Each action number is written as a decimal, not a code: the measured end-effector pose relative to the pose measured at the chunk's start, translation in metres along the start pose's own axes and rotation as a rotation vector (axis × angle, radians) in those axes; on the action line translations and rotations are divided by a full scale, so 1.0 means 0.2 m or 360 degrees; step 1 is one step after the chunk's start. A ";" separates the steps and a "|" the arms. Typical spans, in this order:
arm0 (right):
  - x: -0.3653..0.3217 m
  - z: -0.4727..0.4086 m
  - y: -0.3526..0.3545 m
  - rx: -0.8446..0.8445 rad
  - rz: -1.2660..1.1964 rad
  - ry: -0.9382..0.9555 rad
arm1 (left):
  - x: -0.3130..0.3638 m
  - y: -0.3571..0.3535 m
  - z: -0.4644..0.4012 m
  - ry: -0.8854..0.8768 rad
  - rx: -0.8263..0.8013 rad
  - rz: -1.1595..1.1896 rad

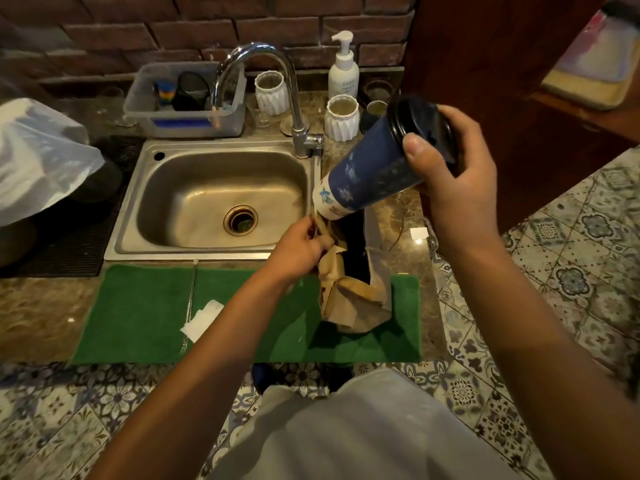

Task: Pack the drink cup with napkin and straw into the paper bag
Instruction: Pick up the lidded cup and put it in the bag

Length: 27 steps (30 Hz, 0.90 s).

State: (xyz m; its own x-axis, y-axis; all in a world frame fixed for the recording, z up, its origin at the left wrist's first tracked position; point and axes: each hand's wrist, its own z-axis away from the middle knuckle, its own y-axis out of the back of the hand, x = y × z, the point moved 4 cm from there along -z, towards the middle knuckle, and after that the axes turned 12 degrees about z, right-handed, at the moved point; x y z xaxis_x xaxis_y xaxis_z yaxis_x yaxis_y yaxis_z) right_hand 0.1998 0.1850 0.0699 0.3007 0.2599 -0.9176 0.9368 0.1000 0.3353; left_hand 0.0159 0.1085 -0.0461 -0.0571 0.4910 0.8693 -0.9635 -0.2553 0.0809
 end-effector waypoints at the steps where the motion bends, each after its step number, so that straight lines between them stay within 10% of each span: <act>1: 0.02 0.01 -0.01 -0.0009 0.0004 -0.0026 | -0.01 0.01 0.00 0.0021 -0.0042 0.0028; 27: 0.08 0.11 -0.09 -0.1435 0.1247 0.0713 | 0.03 0.23 0.07 0.0039 0.0072 -0.0476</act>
State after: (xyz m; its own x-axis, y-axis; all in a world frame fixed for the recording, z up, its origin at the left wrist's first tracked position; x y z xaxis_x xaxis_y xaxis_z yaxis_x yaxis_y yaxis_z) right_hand 0.1921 0.1657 0.0438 0.4646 0.8270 -0.3165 0.0311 0.3419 0.9392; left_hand -0.0249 0.0881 -0.0295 0.2209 0.5699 0.7915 -0.9257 -0.1329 0.3540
